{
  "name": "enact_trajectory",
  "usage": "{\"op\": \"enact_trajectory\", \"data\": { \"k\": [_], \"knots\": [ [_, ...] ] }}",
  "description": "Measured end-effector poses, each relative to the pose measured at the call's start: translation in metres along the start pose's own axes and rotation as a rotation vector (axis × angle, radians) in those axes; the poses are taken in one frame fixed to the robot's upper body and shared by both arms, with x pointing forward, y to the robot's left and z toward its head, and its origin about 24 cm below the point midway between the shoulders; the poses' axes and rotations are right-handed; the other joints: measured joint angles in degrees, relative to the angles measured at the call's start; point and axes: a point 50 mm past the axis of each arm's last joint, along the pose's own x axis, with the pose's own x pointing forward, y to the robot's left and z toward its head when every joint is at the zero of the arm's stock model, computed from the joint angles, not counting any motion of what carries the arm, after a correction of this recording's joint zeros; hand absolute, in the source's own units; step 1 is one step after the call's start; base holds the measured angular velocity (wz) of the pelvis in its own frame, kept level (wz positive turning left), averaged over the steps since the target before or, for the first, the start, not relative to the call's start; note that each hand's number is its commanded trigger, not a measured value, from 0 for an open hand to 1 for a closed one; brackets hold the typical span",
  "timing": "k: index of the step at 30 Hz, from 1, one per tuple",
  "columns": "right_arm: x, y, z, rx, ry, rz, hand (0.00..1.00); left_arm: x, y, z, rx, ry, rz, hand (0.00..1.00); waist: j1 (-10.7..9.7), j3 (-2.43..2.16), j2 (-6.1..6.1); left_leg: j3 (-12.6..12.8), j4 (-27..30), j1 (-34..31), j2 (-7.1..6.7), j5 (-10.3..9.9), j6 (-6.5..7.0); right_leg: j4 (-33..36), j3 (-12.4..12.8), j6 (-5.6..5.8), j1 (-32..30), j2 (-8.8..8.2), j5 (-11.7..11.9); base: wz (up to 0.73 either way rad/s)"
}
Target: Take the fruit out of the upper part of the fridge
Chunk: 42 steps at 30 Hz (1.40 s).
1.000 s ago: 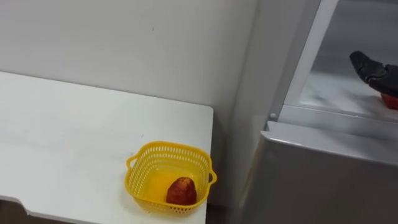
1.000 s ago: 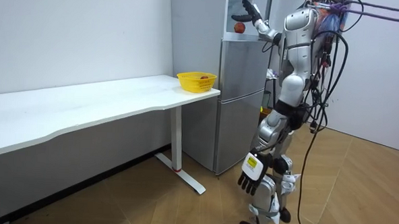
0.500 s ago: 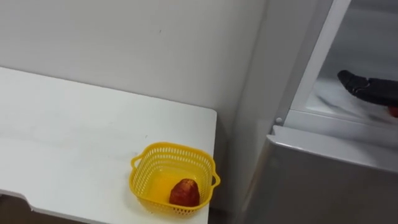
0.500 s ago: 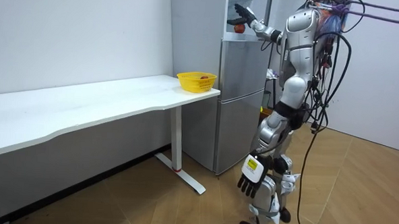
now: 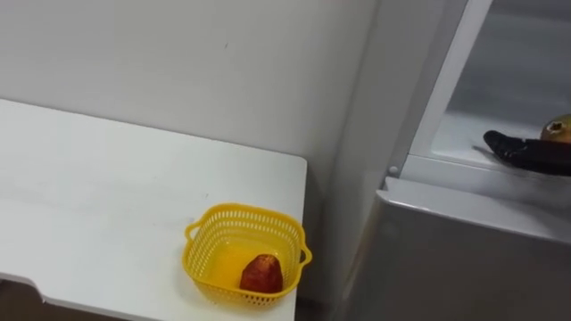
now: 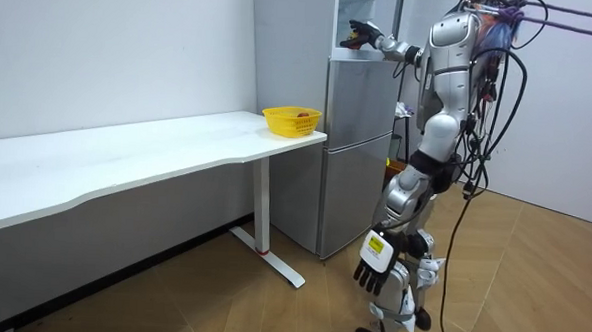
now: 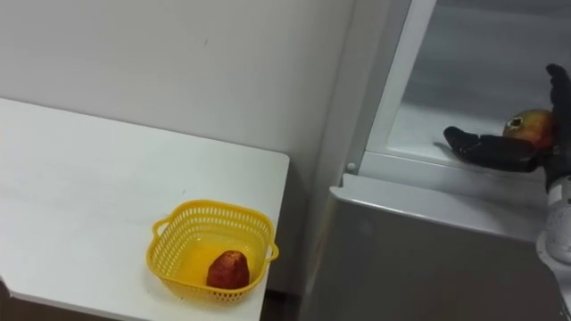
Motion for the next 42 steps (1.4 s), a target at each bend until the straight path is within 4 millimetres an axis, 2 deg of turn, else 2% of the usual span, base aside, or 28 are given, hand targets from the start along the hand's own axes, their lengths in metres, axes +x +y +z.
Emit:
{"op": "enact_trajectory", "data": {
  "k": [7,11,18,19,20,21,22,33,42],
  "knots": [
    [0.001,-0.001,-0.002,-0.014,0.004,0.006,0.0,-0.001,0.002,0.0,0.002,-0.01,0.009,0.0,-0.19,0.07,0.45,-0.05,-0.07,0.04,0.0,0.0,0.0,0.03,0.03,0.0,0.07,0.0,0.0,0.0],
    [0.001,-0.004,-0.008,-0.041,0.026,0.015,0.0,-0.001,0.003,0.002,0.001,-0.017,0.013,0.0,-0.15,0.08,0.47,-0.04,-0.2,0.0,-0.04,0.0,0.0,0.03,0.13,0.0,0.07,0.0,0.0,0.0],
    [0.002,-0.006,-0.007,-0.052,0.018,0.039,0.0,-0.001,0.003,0.002,0.0,-0.015,0.012,0.0,-0.54,0.05,0.42,0.01,-0.18,-0.2,0.0,0.0,0.0,0.04,0.17,0.0,-0.15,0.0,0.0,0.0],
    [0.002,-0.006,-0.007,-0.052,0.018,0.041,0.21,-0.001,0.003,0.002,-0.001,-0.015,0.012,0.0,-0.58,0.03,0.39,0.02,-0.15,-0.33,-0.01,0.0,0.0,0.04,0.18,0.0,-0.15,0.0,0.0,0.0],
    [0.002,-0.006,-0.007,-0.052,0.018,0.042,0.21,-0.001,0.003,0.002,-0.001,-0.015,0.012,0.0,-0.61,0.02,0.37,0.02,-0.13,-0.36,-0.01,0.0,0.0,0.04,0.18,0.0,-0.15,0.0,0.0,0.0],
    [0.002,-0.005,-0.007,-0.053,0.019,0.047,0.74,-0.001,0.003,0.002,-0.001,-0.016,0.012,0.0,-0.64,0.01,0.36,0.01,-0.12,-0.36,-0.01,0.0,0.0,0.03,0.17,0.0,-0.15,0.0,0.0,0.0],
    [0.002,-0.005,-0.008,-0.053,0.02,0.049,1.0,-0.001,0.003,0.002,-0.001,-0.016,0.011,0.0,-0.59,0.01,0.35,0.02,-0.08,-0.36,-0.01,0.0,0.0,0.03,0.18,0.0,-0.14,0.0,0.0,0.0],
    [0.003,-0.005,-0.01,-0.053,0.033,0.112,1.0,-0.001,0.003,0.001,0.036,-0.01,0.01,0.0,-0.5,0.15,0.56,-0.03,0.08,-0.69,0.0,0.0,0.01,0.09,0.14,-0.01,-0.13,-0.03,0.0,0.0],
    [0.009,-0.014,-0.004,-0.121,0.0,0.079,1.0,-0.001,0.004,0.001,0.024,-0.011,0.003,0.0,-0.27,0.25,0.7,-0.08,0.11,-0.78,0.04,0.0,0.0,0.05,0.16,-0.01,-0.11,0.01,0.0,0.0]
  ]
}}
